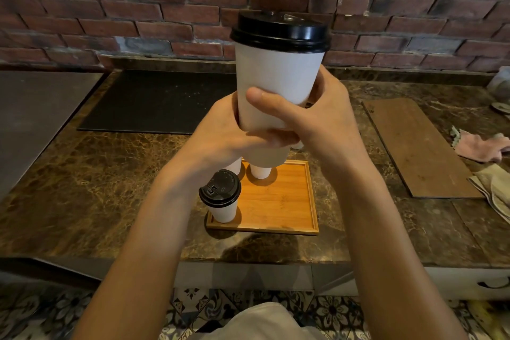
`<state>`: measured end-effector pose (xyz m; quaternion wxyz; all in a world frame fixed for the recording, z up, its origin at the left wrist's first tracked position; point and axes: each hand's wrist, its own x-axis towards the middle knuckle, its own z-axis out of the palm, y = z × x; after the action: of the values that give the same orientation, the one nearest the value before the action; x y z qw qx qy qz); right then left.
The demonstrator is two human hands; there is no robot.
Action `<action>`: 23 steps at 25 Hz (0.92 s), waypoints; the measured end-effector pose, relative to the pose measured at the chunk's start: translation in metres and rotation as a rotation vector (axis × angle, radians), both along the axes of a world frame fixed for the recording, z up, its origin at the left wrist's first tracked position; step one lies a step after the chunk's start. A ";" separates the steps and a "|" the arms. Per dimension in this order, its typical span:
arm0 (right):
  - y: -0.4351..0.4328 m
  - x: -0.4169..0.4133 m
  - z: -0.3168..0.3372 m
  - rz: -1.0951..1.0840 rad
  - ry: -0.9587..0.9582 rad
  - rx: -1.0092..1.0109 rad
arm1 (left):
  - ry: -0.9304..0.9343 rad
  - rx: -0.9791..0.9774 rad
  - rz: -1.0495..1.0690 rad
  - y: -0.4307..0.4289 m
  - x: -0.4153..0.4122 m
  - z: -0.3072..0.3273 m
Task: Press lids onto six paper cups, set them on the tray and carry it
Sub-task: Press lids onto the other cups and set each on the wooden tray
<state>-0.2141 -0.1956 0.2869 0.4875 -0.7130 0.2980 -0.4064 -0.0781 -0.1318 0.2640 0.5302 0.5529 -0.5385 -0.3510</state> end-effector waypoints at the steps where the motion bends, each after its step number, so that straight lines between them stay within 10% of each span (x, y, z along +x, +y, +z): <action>1: -0.001 -0.002 -0.001 0.036 -0.011 0.013 | 0.014 -0.002 -0.021 0.001 0.000 0.000; 8: -0.002 -0.009 -0.004 0.253 0.010 0.100 | 0.121 -0.003 -0.230 0.008 0.006 -0.007; 23: 0.011 0.014 0.001 -0.115 0.141 -0.073 | -0.146 -0.123 0.209 -0.001 -0.013 -0.004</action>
<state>-0.2004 -0.1845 0.2878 0.4148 -0.7388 0.3573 -0.3930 -0.0907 -0.1333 0.2602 0.5561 0.5964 -0.5358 -0.2188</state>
